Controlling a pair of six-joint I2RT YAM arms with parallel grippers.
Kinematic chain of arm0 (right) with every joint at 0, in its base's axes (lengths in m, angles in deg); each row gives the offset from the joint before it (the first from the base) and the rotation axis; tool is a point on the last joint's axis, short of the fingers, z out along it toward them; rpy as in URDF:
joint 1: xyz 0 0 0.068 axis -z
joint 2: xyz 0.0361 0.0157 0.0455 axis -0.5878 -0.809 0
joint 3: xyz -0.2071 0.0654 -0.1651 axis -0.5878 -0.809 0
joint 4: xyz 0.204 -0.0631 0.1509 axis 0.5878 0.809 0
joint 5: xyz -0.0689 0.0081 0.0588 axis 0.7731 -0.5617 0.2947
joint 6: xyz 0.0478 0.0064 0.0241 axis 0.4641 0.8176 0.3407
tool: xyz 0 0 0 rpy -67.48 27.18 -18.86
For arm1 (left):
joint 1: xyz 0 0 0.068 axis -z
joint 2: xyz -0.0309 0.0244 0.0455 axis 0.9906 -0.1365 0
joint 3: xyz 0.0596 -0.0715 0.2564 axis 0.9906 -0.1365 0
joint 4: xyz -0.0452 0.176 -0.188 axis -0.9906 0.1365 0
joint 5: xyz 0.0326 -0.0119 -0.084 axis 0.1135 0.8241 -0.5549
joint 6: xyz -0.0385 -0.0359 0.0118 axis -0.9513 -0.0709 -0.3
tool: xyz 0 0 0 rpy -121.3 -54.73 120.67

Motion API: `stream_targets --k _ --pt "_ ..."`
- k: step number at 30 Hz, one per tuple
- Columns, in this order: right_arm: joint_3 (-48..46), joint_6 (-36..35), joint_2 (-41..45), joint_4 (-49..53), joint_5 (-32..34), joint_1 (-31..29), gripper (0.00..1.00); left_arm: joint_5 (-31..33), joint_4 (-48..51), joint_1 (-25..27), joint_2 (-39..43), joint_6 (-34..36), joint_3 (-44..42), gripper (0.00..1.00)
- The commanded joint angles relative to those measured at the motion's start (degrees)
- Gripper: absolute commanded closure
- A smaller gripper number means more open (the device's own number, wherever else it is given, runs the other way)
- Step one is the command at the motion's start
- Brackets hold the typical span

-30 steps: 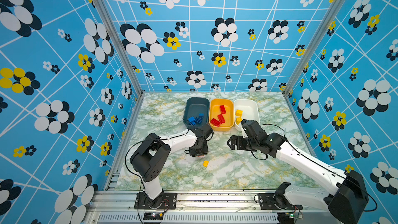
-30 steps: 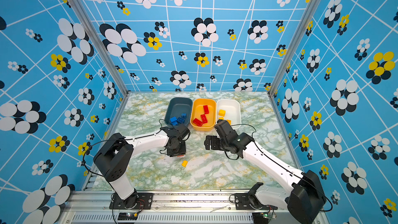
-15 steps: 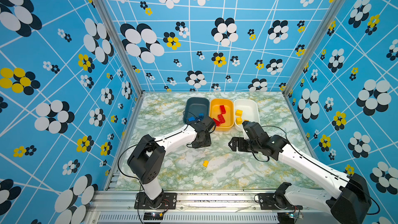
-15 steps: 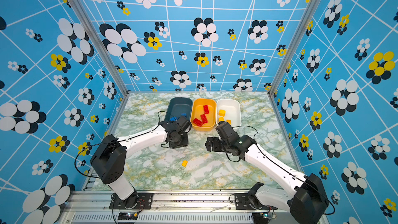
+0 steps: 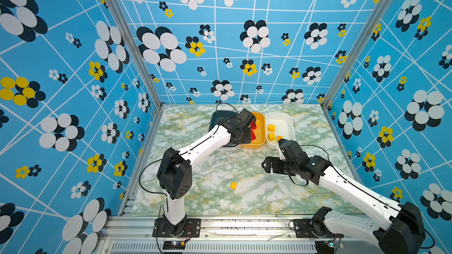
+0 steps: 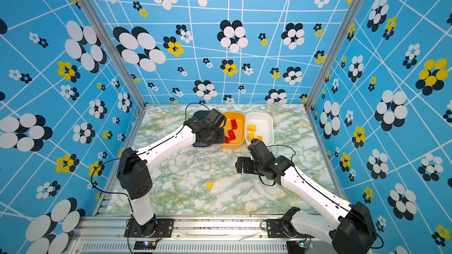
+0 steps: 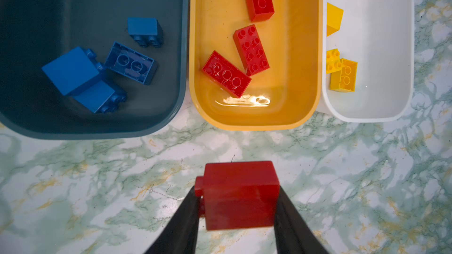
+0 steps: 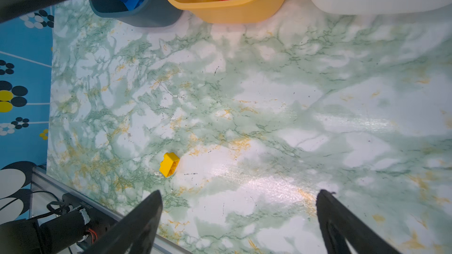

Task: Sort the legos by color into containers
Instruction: 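Lift the red brick with the left gripper toward the yellow bin, then lower the red brick into the yellow bin and open the left gripper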

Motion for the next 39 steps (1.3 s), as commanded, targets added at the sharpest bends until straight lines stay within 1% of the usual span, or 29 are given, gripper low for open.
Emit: stream_targets --k 1,8,13,24,25,27,30,36,39 --pt "-0.94 0.69 1.35 0.6 0.95 0.5 0.01 2.59 2.81 0.19 -4.19 4.58 5.83 0.6" --pt "-1.2 0.73 2.14 1.25 0.69 1.06 0.01 1.78 2.8 -1.37 -13.53 6.99 17.24 0.59" --pt "-1.52 0.78 2.93 1.88 0.68 1.49 0.01 2.65 4.19 -2.73 -20.06 8.03 24.7 0.58" --pt "-1.66 0.78 3.71 3.02 0.22 2.28 0.01 4.98 5.32 -4.65 -31.04 9.42 35.99 0.58" --pt "-1.53 0.7 3.73 3.19 0.16 2.39 0.01 5.11 5.44 -4.84 -31.72 9.37 36.83 0.58" --pt "-1.4 0.71 3.71 3.41 0.04 2.54 0.01 5.03 5.48 -5.07 -32.71 9.01 37.88 0.53" --pt "-1.15 0.65 3.65 3.61 -0.15 2.65 0.01 4.77 5.41 -5.39 -33.54 8.65 38.43 0.51" --pt "-0.94 0.6 3.5 3.47 -0.42 2.82 0.01 4.64 5.23 -5.79 -33.71 8.78 38.54 0.41" --pt "-0.97 0.69 3.3 3.17 -0.55 2.83 0.01 4.5 5.36 -5.79 -33.56 8.78 38.52 0.39"
